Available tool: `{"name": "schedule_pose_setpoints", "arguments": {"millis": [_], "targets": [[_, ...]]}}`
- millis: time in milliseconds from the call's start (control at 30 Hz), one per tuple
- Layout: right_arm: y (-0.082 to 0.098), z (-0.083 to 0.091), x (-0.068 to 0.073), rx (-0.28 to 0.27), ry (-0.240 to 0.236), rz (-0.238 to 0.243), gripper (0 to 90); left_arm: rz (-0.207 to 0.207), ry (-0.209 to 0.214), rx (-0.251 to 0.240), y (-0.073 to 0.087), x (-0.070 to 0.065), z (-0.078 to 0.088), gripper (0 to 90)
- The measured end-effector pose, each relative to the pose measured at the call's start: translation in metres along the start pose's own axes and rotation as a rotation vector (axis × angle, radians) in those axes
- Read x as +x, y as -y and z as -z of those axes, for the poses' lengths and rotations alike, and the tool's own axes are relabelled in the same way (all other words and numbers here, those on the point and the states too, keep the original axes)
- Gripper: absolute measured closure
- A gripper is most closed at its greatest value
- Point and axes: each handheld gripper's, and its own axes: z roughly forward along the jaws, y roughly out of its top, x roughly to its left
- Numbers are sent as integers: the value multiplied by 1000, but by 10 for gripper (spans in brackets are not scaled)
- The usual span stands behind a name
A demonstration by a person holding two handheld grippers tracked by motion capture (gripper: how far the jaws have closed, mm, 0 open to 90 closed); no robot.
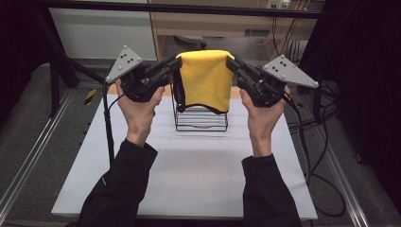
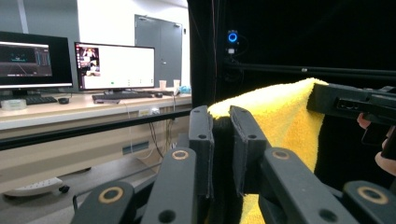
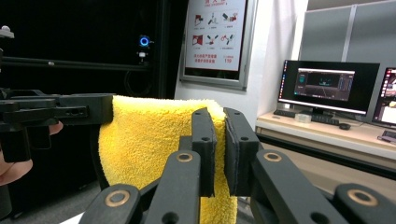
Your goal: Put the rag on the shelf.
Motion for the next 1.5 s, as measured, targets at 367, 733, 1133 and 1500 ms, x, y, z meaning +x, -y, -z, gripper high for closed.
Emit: {"name": "schedule_pose_setpoints", "arguments": {"millis": [367,733,1133,1500], "targets": [[-21,-10,-4,-32,12,19,844,-18,-12,-34,-22,3,-6,795],[-38,-22,-10,-41,20,41,844,-27,-22,-33,-41,10,-16,795],[-47,-35,-28,-49,33,20,843,-42,-27,-32,-54,16,-35,795],[-54,-47,-40,-53,49,29,843,-57,-39,-23,-66,27,-54,794]]}}
